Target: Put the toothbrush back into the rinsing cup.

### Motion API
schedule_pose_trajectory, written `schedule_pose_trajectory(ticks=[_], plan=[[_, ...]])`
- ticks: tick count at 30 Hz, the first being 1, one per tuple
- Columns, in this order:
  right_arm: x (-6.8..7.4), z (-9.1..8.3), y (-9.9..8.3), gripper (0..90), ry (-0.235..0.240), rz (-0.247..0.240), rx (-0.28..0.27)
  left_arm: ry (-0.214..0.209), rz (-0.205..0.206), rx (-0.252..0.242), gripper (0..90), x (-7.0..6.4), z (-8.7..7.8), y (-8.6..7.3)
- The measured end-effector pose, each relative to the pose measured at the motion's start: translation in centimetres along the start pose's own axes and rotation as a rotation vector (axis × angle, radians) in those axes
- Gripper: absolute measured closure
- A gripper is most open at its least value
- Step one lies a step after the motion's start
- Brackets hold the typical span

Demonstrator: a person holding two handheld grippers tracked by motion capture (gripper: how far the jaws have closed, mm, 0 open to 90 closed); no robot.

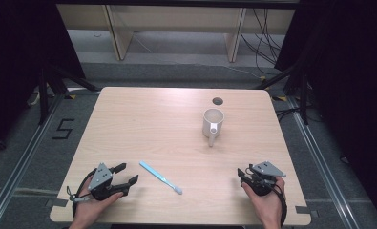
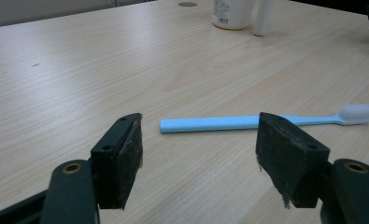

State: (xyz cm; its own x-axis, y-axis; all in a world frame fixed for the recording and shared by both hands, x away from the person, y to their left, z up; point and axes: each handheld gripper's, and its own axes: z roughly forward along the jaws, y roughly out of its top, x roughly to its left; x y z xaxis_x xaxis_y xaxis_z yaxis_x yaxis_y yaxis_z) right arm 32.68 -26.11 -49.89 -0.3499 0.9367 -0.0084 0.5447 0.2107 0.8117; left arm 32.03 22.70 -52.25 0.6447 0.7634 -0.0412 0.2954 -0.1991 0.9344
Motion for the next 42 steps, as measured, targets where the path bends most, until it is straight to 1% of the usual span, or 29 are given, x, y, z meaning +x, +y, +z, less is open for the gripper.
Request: schedule_pose_trajectory(ticks=[1,2,6,7,8,9,12,13,14,15,16,17,18,19,20,21,22,23,26,29,30,31,32,33,35,37,39,40,42], plan=[[0.1,-0.1,0.1,49.8,-0.003,0.012,0.016,0.003,0.001,0.008,31.2,0.0,-0.1,0.0],[-0.1,-0.1,0.1,49.8,-0.016,-0.018,0.006,-0.005,-0.002,0.002,31.1,0.0,0.0,0.0],[0.0,-0.1,0.2,50.0,0.020,-0.027,0.023,-0.009,-0.011,0.004,31.0,0.0,-0.3,-0.1],[0.1,-0.3,0.3,50.1,0.000,-0.036,0.030,-0.016,-0.013,-0.002,31.0,0.0,-0.4,-0.1],[0.5,-0.4,0.3,50.1,0.011,-0.013,0.046,-0.020,-0.016,0.000,31.2,0.1,-0.5,-0.2],[0.6,-0.5,0.5,50.5,0.004,-0.041,0.039,-0.027,-0.021,-0.006,31.4,0.2,-0.6,-0.1],[0.6,-0.6,0.5,50.7,0.014,-0.058,0.023,-0.034,-0.016,-0.014,31.5,0.3,-0.7,0.2],[0.9,-0.7,0.5,50.7,0.002,-0.031,0.030,-0.037,-0.009,-0.022,31.5,0.3,-0.8,0.6],[1.0,-0.7,0.5,50.7,0.006,-0.030,0.047,-0.039,-0.004,-0.021,31.5,0.3,-0.9,0.9],[0.8,-0.7,0.6,50.9,0.013,-0.068,0.041,-0.041,0.007,-0.016,31.6,0.3,-1.0,1.1],[1.1,-0.7,0.5,51.2,0.013,-0.054,0.054,-0.047,0.020,-0.007,31.6,0.3,-1.0,1.4],[1.0,-0.6,0.6,51.7,0.021,-0.073,0.044,-0.081,0.043,0.027,31.5,0.2,-0.9,2.0],[1.0,-0.6,0.6,51.7,0.021,-0.073,0.044,-0.081,0.043,0.027,31.5,0.2,-0.9,2.0],[1.0,-0.7,0.7,52.1,0.021,-0.071,0.038,-0.110,0.055,0.044,31.5,0.2,-0.7,2.3],[1.1,-0.7,0.7,52.2,0.024,-0.071,0.034,-0.123,0.076,0.072,31.5,0.2,-0.6,2.6],[1.2,-0.5,0.7,52.2,0.037,-0.070,0.033,-0.157,0.129,0.109,31.5,0.1,-0.3,3.2],[1.2,-0.5,0.7,52.2,0.037,-0.070,0.033,-0.157,0.129,0.109,31.5,0.1,-0.3,3.2],[1.3,-0.6,0.7,51.9,0.026,-0.070,0.032,-0.181,0.167,0.149,31.5,0.0,0.0,3.7],[1.4,-0.6,0.7,51.7,0.033,-0.078,0.036,-0.193,0.198,0.165,31.9,-0.2,0.4,4.1],[1.8,-0.6,0.6,50.9,0.051,-0.032,0.056,-0.246,0.233,0.187,32.9,-0.3,1.3,4.7],[1.8,-0.6,0.6,50.9,0.051,-0.032,0.056,-0.246,0.233,0.187,33.0,-0.3,1.3,4.7],[1.6,-0.4,0.6,50.6,0.054,-0.065,0.045,-0.252,0.254,0.199,33.0,-0.3,1.4,4.9],[2.1,-0.6,0.5,50.4,0.063,-0.006,0.070,-0.257,0.272,0.200,33.2,-0.4,1.6,5.1],[1.9,-0.5,0.6,50.1,0.074,-0.044,0.060,-0.275,0.290,0.211,33.4,-0.4,1.7,5.5],[1.8,-0.4,0.7,49.9,0.072,-0.061,0.049,-0.305,0.341,0.225,33.5,-0.6,2.0,6.1],[2.0,-0.6,0.8,49.5,0.072,-0.030,0.054,-0.350,0.404,0.240,35.0,-0.8,2.5,6.7],[2.1,-0.6,0.8,49.3,0.083,-0.015,0.061,-0.391,0.439,0.270,35.8,-1.0,2.9,7.0],[2.0,-0.5,0.9,49.0,0.078,-0.044,0.055,-0.412,0.469,0.298,36.9,-1.0,3.3,7.1],[2.1,-0.4,0.9,48.2,0.084,-0.051,0.083,-0.420,0.542,0.374,38.0,-1.0,4.1,7.5]])
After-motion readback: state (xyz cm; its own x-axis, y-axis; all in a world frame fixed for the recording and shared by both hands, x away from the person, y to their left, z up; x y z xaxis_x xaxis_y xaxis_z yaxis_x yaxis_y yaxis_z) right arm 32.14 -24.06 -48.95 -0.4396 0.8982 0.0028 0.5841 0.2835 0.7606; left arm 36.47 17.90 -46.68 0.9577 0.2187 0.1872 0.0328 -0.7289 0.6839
